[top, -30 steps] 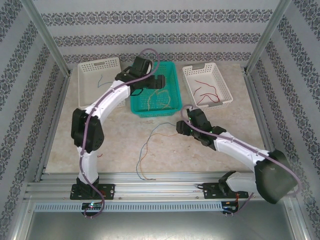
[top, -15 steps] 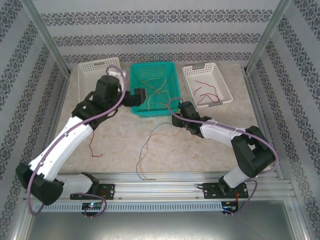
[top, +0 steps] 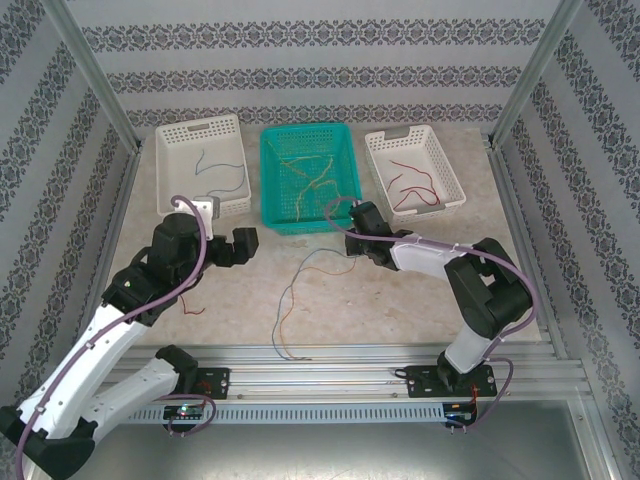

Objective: Untangle the cables

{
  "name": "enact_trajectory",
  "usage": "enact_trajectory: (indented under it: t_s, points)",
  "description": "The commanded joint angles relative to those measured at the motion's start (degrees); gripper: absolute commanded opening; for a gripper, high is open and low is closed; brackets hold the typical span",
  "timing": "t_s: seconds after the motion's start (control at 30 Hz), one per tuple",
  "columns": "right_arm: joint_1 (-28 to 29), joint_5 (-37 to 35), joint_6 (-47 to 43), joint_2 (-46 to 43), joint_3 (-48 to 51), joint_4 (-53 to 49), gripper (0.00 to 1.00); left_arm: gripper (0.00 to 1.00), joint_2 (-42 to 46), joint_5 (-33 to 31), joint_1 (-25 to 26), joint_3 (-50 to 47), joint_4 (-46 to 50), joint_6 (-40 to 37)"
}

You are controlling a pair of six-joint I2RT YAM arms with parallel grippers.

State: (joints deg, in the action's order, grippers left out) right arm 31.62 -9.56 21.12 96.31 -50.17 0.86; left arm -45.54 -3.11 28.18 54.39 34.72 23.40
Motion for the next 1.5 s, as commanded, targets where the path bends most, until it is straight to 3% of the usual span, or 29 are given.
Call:
enact_trajectory:
  t_s: [0.0,0.17,0.33,0.63,0.77,0.9,1.03,1.27,1.47]
  points:
    - [0.3,0.9,-1.3,-7.2,0.6,1.0,0.0,1.0,1.3,-1.6,0.6,-1.7,2.0,1.1]
    - [1.3,1.1,-2.2,-20.2,1.7,-3.3,0.0,1.0,1.4,-1.5,0.7,-3.4,1.0,0.9]
    - [1.4,3.4,-3.1,-31.5,-4.1,-10.2,0.0,1.0,-0.5,1.8,0.6,-4.9,-2.3,1.6]
    - [1.5,12.4,-1.9,-35.0,-25.1,-19.3,0.0,1.0,-6.7,12.8,0.6,-9.6,-14.6,6.9]
    - [1.5,11.1,-4.0,-32.6,-37.1,-24.7,0.0,1.0,-10.1,17.8,0.9,-12.4,-20.2,9.2]
    - [1.3,9.8,-6.8,-29.0,-46.6,-26.0,0.0,1.0,-9.5,16.1,1.3,-14.4,-20.9,9.5]
    - [0.9,10.1,-10.4,-20.0,-60.6,-31.2,0.0,1.0,-8.4,14.6,1.8,-15.2,-19.3,8.6]
    - [-2.1,20.6,-6.6,-4.2,-75.0,-32.6,0.0,1.0,-5.5,13.4,2.7,-17.3,-18.1,8.7]
    - [-2.5,22.9,-6.3,10.3,-88.6,-36.0,0.0,1.0,-4.8,13.5,4.1,-19.2,-18.4,9.1]
